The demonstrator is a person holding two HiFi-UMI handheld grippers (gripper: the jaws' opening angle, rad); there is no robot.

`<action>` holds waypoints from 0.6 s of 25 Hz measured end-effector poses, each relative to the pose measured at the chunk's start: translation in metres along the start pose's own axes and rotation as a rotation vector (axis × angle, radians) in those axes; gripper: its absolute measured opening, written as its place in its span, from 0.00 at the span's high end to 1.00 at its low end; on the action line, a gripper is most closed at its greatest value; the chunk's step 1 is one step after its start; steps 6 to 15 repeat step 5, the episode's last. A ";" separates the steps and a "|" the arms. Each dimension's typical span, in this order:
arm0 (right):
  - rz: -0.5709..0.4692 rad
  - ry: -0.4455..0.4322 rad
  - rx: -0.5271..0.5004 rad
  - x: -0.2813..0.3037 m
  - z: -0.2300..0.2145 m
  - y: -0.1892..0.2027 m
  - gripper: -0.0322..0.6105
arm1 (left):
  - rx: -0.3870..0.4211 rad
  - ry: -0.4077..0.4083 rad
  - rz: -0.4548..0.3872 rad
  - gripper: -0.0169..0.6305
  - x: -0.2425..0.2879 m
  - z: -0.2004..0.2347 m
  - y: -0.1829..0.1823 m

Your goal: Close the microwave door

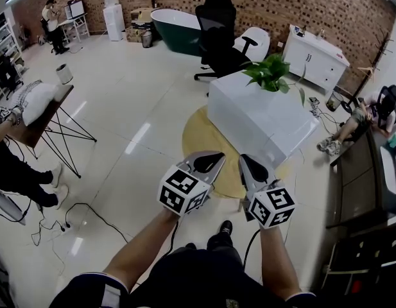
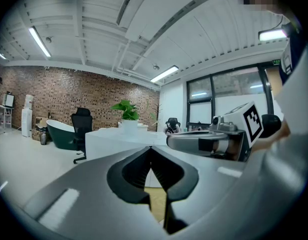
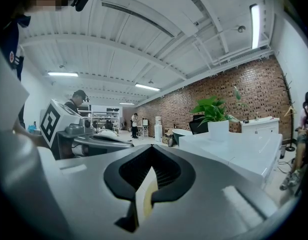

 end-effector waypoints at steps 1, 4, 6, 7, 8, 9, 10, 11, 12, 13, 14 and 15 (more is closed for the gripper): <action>0.000 0.000 0.000 0.000 0.000 0.000 0.95 | 0.000 0.000 0.001 0.95 0.000 0.000 0.000; 0.002 -0.001 -0.001 0.000 0.001 -0.001 0.95 | -0.002 -0.001 0.002 0.95 -0.002 -0.001 -0.001; 0.003 -0.002 -0.001 -0.001 0.001 -0.001 0.95 | -0.003 -0.002 0.002 0.95 -0.002 -0.001 -0.001; 0.003 -0.002 -0.001 -0.001 0.001 -0.001 0.95 | -0.003 -0.002 0.002 0.95 -0.002 -0.001 -0.001; 0.003 -0.002 -0.001 -0.001 0.001 -0.001 0.95 | -0.003 -0.002 0.002 0.95 -0.002 -0.001 -0.001; 0.003 -0.002 -0.001 -0.001 0.001 -0.001 0.95 | -0.003 -0.002 0.002 0.95 -0.002 -0.001 -0.001; 0.003 -0.002 -0.001 -0.001 0.001 -0.001 0.95 | -0.003 -0.002 0.002 0.95 -0.002 -0.001 -0.001; 0.003 -0.002 -0.001 -0.001 0.001 -0.001 0.95 | -0.003 -0.002 0.002 0.95 -0.002 -0.001 -0.001; 0.003 -0.002 -0.001 -0.001 0.001 -0.001 0.95 | -0.003 -0.002 0.002 0.95 -0.002 -0.001 -0.001; 0.003 -0.002 -0.001 -0.001 0.001 -0.001 0.95 | -0.003 -0.002 0.002 0.95 -0.002 -0.001 -0.001; 0.003 -0.002 -0.001 -0.001 0.001 -0.001 0.95 | -0.003 -0.002 0.002 0.95 -0.002 -0.001 -0.001; 0.003 -0.002 -0.001 -0.001 0.001 -0.001 0.95 | -0.003 -0.002 0.002 0.95 -0.002 -0.001 -0.001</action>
Point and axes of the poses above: the fingertips, and each gripper's own axes: x forward along the fingers, z to its left, y out of its underside, the point moved 4 cm from there along -x, backward along the fingers, and after that the axes turned 15 degrees about -z, right-handed, at the moved point
